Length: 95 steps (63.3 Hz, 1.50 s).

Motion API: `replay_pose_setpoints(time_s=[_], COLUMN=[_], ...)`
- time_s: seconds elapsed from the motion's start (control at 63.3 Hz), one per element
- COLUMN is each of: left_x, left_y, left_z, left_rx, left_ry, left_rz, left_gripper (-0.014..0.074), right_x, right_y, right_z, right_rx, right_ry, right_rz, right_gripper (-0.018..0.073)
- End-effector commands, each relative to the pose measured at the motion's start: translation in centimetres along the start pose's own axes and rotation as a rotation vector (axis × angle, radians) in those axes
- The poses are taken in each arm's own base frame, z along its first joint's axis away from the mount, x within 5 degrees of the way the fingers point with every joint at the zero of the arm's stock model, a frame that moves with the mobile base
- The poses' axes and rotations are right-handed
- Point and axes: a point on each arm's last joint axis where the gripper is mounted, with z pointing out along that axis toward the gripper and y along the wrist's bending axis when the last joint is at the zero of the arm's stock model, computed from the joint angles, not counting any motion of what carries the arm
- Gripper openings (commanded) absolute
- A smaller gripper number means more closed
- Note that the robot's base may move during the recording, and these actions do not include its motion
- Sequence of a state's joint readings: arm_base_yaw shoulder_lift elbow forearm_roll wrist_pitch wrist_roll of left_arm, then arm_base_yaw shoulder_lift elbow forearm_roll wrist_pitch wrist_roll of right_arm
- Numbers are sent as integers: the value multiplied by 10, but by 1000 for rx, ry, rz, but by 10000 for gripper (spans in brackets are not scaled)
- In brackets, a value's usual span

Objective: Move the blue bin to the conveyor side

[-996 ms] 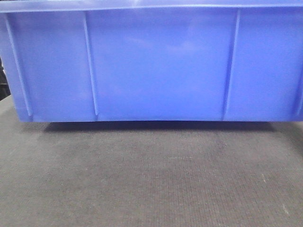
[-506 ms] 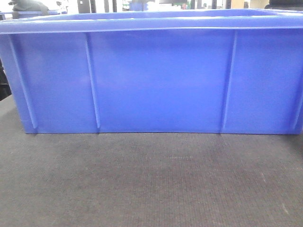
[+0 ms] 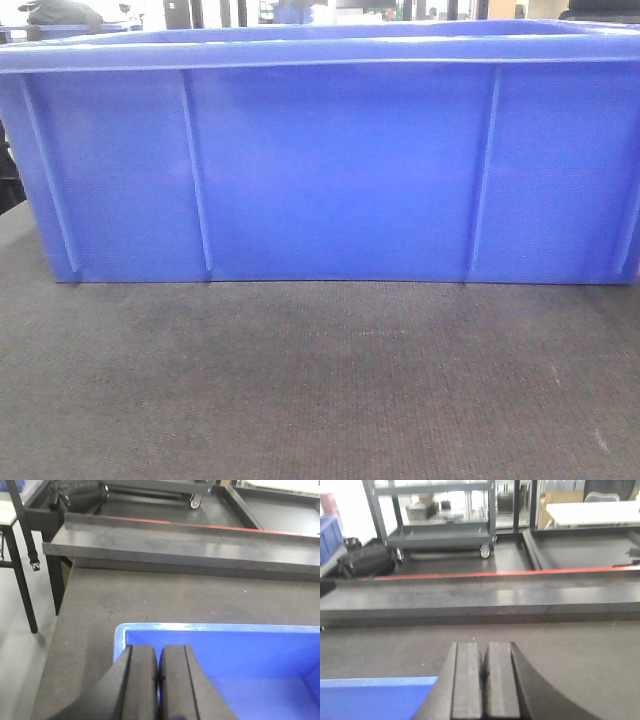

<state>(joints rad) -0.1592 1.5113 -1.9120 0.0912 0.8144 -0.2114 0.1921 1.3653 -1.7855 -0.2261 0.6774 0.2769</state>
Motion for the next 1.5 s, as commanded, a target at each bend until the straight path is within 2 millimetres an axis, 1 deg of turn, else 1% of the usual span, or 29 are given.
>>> replay_pose_setpoints(time_s=[0.0, 0.079, 0.126, 0.174, 0.221, 0.284, 0.379, 0.49, 0.506, 0.616, 0.632, 0.68, 0.695, 0.79, 0.806, 0.869, 0.98, 1.075, 1.185, 1.264, 1.391, 1.485], left_x=[-7, -3, 0, 7, 20, 33, 61, 101, 105, 144, 152, 166, 174, 203, 211, 231, 260, 279, 291, 293, 292, 291], left_y=[-1, 1, 2, 3, 5, 7, 11, 17, 17, 23, 24, 26, 27, 31, 32, 35, 40, 44, 47, 48, 49, 49], left_z=[-26, -39, -49, -55, -57, -62, -70, -73, -74, -83, -82, -85, -87, -97, -98, -106, -118, -130, -144, -154, -167, -172], left_rx=[11, 17, 24, 30, 34, 42, 43, 50, 53, 67, 67, 76, 78, 98, 99, 107, 108, 111, 119, 124, 135, 139], left_ry=[-34, -56, -82, -101, -105, -126, -128, -117, -124, -149, -141, -163, -163, -213, -208, -236, -236, -258, -312, -351, -423, -452], left_rz=[-5, -20, -35, -40, -37, -34, -23, -18, -17, -14, -13, -13, -15, -29, -28, -29, -29, -29, -31, -33, -35, -36], left_gripper=[-9, -9, -9, -9, -9, -9, -9, -9, -9, -9, -9, -9, -9, -9, -9, -9, -9, -9, -9, -9, -9, -9], right_x=[-6, -2, 5, 13, 20, 39, 64, 104, 111, 143, 148, 167, 171, 203, 207, 225, 253, 268, 274, 273, 272, 271], right_y=[-4, -6, -6, -7, -8, -9, -10, -13, -13, -15, -16, -18, -18, -24, -25, -29, -35, -41, -46, -48, -50, -49], right_z=[-23, -35, -38, -43, -50, -53, -63, -73, -75, -93, -95, -101, -103, -118, -121, -132, -150, -166, -185, -196, -208, -208], right_rx=[9, 4, -4, -14, -23, -37, -62, -99, -108, -151, -152, -160, -160, -155, -154, -148, -132, -110, -87, -88, -94, -95], right_ry=[-6, -20, -32, -48, -66, -70, -104, -146, -160, -250, -248, -243, -241, -207, -202, -191, -163, -148, -160, -217, -292, -293], right_rz=[-1, -20, -33, -43, -46, -54, -62, -70, -71, -71, -71, -72, -73, -75, -75, -75, -76, -73, -64, -58, -51, -51], right_gripper=[-88, -88, -88, -88, -88, -88, -88, -88, -88, -88, -88, -88, -88, -88, -88, -88, -88, -88, -88, -88, -88, -88])
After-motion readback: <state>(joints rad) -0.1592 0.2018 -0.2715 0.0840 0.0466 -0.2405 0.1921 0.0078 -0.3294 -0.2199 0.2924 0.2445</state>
